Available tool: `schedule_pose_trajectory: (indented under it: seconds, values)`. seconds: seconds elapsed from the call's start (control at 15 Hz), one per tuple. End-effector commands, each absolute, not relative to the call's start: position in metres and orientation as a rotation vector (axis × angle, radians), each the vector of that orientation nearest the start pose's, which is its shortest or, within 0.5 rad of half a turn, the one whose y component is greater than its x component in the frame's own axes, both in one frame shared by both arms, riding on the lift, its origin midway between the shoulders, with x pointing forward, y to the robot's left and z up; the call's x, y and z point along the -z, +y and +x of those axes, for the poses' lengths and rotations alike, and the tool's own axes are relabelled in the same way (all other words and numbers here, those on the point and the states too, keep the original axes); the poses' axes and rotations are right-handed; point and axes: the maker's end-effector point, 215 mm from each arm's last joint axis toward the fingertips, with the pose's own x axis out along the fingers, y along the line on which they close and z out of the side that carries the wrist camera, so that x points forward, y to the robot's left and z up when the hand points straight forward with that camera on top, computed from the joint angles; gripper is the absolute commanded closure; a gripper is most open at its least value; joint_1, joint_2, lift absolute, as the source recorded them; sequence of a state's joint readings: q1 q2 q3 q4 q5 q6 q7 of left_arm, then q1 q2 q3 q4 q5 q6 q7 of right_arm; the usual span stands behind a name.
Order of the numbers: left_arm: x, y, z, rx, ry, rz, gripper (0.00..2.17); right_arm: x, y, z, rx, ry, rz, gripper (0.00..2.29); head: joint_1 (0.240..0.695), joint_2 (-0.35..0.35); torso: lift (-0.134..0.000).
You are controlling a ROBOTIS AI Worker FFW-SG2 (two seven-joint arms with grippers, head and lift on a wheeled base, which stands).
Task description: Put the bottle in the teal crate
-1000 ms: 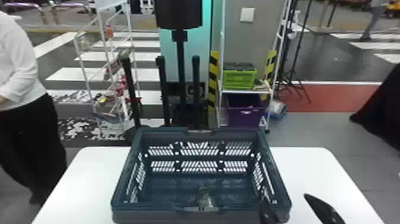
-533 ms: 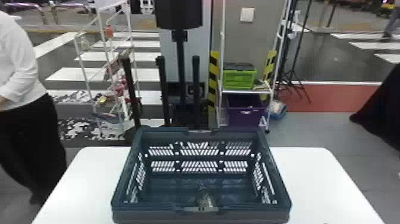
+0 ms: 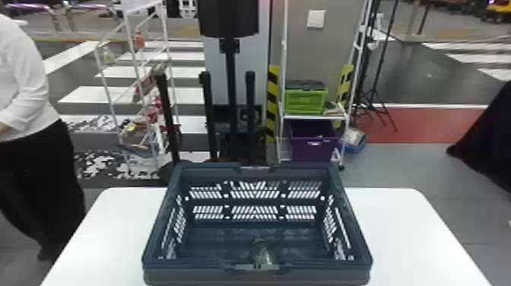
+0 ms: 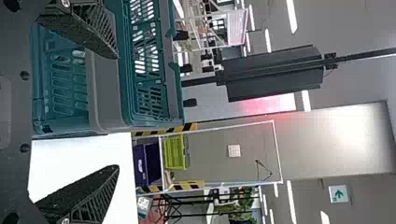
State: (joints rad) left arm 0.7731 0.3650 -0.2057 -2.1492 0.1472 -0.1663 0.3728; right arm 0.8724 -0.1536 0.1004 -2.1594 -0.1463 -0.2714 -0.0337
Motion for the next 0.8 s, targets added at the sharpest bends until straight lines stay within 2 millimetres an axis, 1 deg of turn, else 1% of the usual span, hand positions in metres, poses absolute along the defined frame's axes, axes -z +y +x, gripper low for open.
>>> schedule_pose_trajectory:
  seconds: [0.0,0.73]
  values:
    - [0.361,0.213,0.347,-0.004,0.093,-0.002,0.12,0.343,-0.197,0.322,-0.101,0.019,0.114,0.04,0.499,0.0,0.0]
    - [0.364,0.214,0.347,-0.004,0.099,0.001,0.12,0.353,-0.202,0.32,-0.094,0.037,0.104,0.04,0.499,0.0,0.0]
